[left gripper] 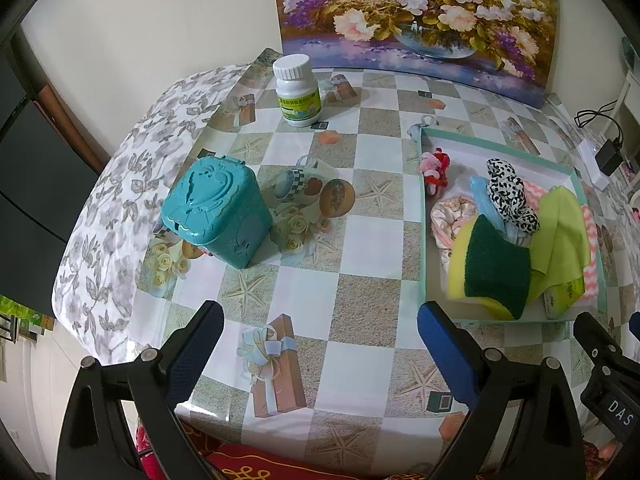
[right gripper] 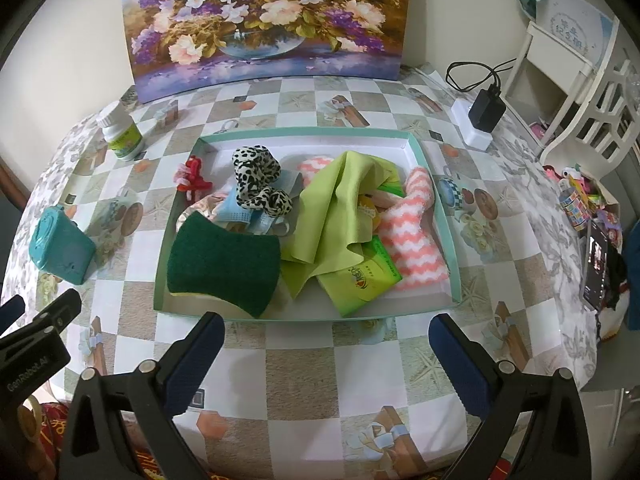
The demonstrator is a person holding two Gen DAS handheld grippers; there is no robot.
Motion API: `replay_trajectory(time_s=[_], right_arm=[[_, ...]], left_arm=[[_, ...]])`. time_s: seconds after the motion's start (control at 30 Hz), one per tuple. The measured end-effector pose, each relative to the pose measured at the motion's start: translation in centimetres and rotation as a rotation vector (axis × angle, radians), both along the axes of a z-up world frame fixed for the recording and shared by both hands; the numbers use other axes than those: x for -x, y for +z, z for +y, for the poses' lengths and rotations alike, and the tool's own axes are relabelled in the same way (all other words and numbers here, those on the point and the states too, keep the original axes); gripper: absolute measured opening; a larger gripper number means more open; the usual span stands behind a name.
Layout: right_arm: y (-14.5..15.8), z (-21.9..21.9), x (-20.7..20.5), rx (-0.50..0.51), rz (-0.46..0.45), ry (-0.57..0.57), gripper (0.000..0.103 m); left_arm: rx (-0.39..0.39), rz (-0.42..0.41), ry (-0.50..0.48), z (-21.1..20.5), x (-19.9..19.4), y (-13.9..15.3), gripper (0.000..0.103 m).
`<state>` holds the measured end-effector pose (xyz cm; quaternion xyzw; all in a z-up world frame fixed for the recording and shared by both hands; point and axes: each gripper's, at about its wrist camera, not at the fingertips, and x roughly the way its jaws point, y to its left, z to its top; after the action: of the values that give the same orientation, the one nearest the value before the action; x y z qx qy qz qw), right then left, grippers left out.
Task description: Organize soft objects
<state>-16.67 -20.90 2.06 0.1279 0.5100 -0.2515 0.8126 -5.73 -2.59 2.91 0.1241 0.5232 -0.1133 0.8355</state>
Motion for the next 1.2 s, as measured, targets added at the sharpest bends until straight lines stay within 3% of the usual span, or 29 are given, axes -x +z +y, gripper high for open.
replay_trajectory(time_s=[1.2], right_arm=[[-0.08, -0.18, -0.01, 0.001, 0.002, 0.001, 0.103]], left_arm=[[0.001, 0.003, -0.004, 0.25, -0.03, -0.14, 0.098]])
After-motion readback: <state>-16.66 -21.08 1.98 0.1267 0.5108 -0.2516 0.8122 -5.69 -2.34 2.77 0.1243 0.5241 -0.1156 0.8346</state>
